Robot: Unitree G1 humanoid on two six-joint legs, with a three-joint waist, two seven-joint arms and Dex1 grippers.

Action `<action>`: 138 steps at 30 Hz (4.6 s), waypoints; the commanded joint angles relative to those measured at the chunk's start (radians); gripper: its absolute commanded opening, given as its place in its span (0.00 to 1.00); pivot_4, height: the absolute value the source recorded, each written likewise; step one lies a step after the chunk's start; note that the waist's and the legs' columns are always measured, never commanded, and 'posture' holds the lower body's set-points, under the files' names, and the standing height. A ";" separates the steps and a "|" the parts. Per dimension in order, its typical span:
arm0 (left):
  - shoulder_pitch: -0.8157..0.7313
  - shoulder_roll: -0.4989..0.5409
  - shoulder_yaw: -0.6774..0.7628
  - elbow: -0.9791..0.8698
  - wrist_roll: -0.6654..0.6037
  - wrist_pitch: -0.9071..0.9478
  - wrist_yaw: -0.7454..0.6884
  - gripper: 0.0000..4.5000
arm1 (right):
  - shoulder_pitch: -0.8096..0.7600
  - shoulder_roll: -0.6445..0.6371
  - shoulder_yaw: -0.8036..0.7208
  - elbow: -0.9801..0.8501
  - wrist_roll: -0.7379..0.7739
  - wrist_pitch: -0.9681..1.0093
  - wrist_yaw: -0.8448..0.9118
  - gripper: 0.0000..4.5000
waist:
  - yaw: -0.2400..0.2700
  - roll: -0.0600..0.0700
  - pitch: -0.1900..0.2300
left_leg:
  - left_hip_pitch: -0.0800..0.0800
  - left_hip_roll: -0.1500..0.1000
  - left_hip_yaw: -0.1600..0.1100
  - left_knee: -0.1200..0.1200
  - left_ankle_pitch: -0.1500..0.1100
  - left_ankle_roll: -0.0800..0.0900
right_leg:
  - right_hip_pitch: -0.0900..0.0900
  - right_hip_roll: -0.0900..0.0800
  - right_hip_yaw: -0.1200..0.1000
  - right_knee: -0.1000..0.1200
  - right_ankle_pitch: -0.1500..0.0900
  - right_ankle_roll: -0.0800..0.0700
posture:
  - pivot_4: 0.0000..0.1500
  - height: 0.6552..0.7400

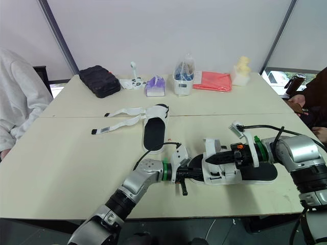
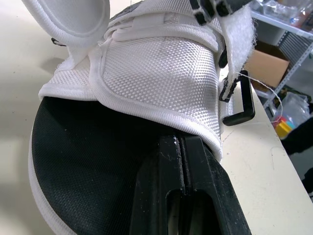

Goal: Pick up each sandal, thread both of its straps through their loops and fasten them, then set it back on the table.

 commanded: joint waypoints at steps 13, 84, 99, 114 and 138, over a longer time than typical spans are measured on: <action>0.041 0.034 -0.021 0.074 0.034 0.070 0.024 0.00 | 0.091 0.028 0.027 -0.023 -0.179 -0.340 -0.011 0.01 | -0.001 -0.002 -0.002 | 0.000 0.000 0.000 0.000 0.000 0.000 | 0.000 0.000 0.000 0.000 0.000 0.000 | 1.00 1.00; -0.042 0.002 -0.040 0.226 0.061 -0.051 0.007 0.00 | 0.734 0.167 -0.452 -0.534 0.024 -0.273 -0.403 0.01 | 0.004 0.000 -0.004 | 0.001 -0.001 -0.001 0.008 0.000 0.001 | 0.007 0.000 0.000 -0.001 0.001 0.002 | 1.00 1.00; -0.053 -0.003 -0.033 0.248 0.059 -0.049 -0.003 0.00 | 1.046 -0.050 -0.486 -0.723 0.111 -0.203 -0.225 0.01 | 0.007 -0.001 -0.003 | 0.000 -0.001 -0.002 0.008 -0.004 0.003 | 0.008 0.000 -0.003 -0.002 -0.001 0.005 | 1.00 1.00; -0.067 -0.010 -0.028 0.269 0.061 -0.059 -0.005 0.00 | 0.534 0.207 -0.611 -0.462 0.588 0.065 -0.680 0.01 | 0.005 -0.002 -0.003 | -0.002 -0.001 -0.002 0.009 -0.003 0.005 | 0.007 -0.001 -0.001 -0.004 0.000 0.003 | 1.00 1.00; -0.073 -0.009 -0.019 0.273 0.058 -0.053 0.008 0.00 | 0.377 0.258 -0.660 -0.354 0.599 -0.036 -0.886 0.52 | -0.001 0.003 -0.007 | -0.002 -0.001 0.000 0.009 -0.003 0.005 | 0.004 0.000 0.002 -0.003 0.001 0.002 | 1.00 1.00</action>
